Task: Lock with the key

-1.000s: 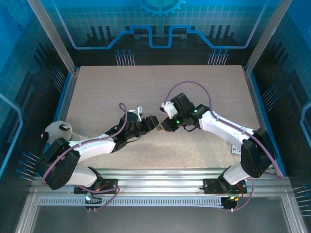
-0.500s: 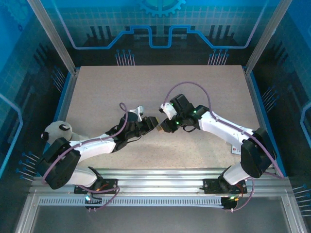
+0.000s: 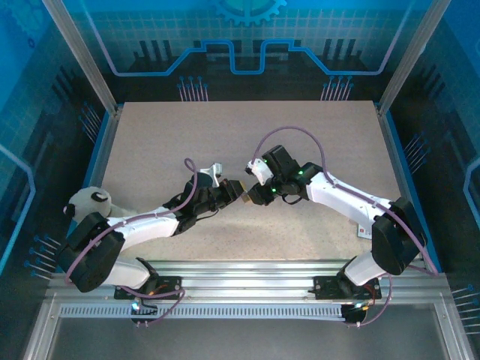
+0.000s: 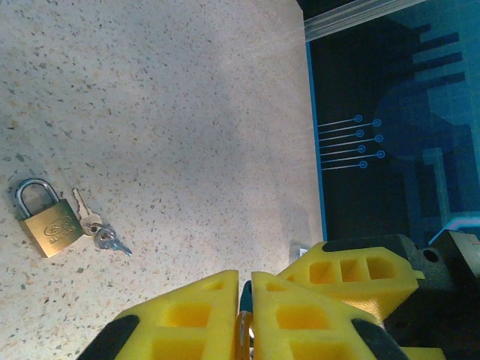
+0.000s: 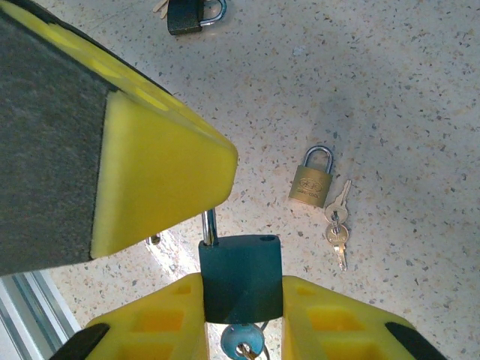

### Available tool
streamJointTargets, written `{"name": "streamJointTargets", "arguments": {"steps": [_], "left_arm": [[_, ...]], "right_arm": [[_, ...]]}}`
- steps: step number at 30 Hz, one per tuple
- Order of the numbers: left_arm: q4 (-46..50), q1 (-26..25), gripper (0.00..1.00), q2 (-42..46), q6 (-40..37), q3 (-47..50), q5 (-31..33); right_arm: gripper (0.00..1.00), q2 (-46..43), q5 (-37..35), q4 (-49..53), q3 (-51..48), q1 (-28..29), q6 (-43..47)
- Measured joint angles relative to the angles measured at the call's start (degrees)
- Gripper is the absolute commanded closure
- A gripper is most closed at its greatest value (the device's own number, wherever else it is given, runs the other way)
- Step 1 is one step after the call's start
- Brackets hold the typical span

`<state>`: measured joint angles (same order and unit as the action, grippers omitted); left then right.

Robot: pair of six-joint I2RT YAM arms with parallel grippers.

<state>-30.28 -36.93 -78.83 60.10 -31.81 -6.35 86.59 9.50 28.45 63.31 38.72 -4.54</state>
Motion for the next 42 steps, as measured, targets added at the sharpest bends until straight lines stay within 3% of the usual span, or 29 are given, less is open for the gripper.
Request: {"name": "streamJointTargets", "arguments": {"steps": [5, 11, 29, 42], "left_arm": [[-0.5, 0.0, 1.00, 0.0, 0.0, 0.0, 0.0], [-0.5, 0.0, 1.00, 0.0, 0.0, 0.0, 0.0], [2.2, 0.0, 1.00, 1.0, -0.2, 0.0, 0.7], [4.5, 0.0, 1.00, 2.4, -0.7, 0.0, 1.1]], "right_arm": [[0.76, 0.0, 0.0, 0.0, 0.0, 0.0, 0.0], [0.75, 0.0, 0.0, 0.0, 0.0, 0.0, 0.0], [0.45, -0.1, 0.2, -1.4, -0.4, 0.6, -0.5], [0.45, -2.8, 6.5, -6.4, -5.4, -0.2, -2.4]]}}
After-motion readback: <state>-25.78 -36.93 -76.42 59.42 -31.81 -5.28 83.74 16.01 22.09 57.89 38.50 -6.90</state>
